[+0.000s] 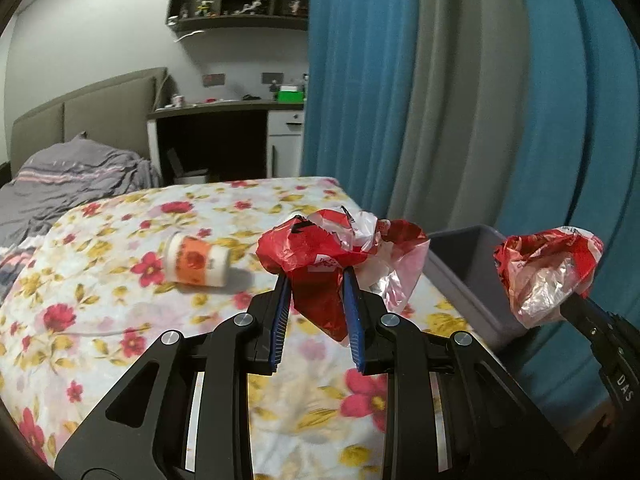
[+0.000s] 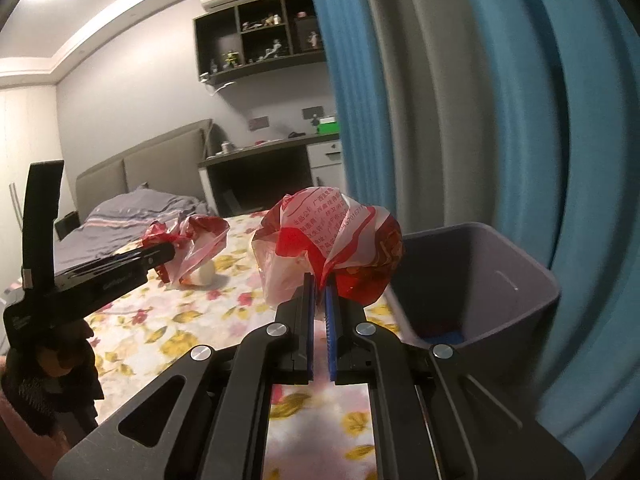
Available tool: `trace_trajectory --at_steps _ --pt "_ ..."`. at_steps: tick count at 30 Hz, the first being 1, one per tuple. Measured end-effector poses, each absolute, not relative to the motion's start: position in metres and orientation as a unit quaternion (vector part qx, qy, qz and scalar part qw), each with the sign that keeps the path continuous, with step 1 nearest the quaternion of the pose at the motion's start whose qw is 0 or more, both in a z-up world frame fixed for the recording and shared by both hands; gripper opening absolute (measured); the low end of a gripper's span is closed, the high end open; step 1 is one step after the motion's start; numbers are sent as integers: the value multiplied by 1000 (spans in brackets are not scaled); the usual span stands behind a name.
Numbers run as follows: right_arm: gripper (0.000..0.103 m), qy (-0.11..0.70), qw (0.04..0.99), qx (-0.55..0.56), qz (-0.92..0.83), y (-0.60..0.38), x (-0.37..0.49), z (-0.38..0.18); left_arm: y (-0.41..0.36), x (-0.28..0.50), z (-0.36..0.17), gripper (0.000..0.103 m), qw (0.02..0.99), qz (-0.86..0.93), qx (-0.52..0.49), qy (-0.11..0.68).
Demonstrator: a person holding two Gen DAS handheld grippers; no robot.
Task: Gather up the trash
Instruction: 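Carry both red-and-white bags over the grey bin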
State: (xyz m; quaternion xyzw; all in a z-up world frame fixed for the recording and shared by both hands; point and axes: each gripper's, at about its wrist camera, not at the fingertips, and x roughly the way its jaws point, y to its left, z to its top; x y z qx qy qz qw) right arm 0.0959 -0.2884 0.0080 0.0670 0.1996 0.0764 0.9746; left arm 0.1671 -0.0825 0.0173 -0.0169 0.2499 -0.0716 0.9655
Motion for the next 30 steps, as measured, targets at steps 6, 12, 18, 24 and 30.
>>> trace_trajectory --at_steps 6,12,18,24,30 --pt "6 197 976 77 48 -315 101 6 -112 178 15 25 963 -94 -9 252" --pt "6 194 977 88 20 -339 108 5 -144 192 15 25 959 -121 -3 255" --pt "6 192 977 91 -10 -358 117 3 -177 208 16 25 955 -151 2 254" --pt "6 192 976 93 -45 -375 126 -1 -211 224 8 25 947 -181 4 264" --pt "6 202 972 103 -63 -389 137 -9 -239 243 -7 25 938 -203 -4 281"
